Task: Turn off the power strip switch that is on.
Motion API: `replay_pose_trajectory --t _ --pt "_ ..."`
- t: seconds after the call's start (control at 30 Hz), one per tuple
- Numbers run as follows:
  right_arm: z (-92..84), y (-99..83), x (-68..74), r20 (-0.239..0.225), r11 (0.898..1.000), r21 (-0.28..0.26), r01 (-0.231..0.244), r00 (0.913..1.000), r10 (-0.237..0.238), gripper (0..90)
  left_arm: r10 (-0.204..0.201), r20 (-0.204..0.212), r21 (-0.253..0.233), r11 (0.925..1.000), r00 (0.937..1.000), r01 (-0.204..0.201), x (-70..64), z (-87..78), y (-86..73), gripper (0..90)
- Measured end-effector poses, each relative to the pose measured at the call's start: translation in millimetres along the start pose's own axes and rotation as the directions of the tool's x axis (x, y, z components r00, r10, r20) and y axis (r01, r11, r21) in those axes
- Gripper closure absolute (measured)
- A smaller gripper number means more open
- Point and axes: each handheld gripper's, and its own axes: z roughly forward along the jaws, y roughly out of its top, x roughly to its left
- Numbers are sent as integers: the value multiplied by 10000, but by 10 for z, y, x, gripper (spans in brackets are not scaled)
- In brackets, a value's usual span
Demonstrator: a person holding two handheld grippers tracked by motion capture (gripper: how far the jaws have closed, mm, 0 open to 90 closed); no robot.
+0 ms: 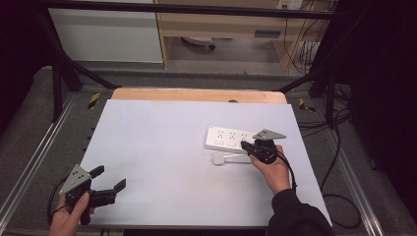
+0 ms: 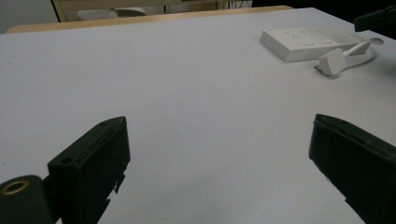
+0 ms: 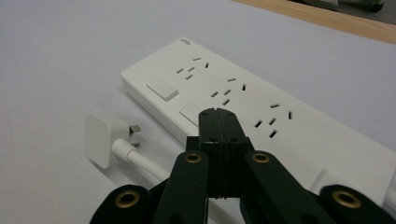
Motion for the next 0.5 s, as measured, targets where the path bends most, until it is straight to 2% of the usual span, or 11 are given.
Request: replay_pose_trajectory --t 0.5 --pt "60 -24 4 2 9999 123 -13 10000 13 900 -9 11 8 10000 10000 9 -2 2 -1 52"
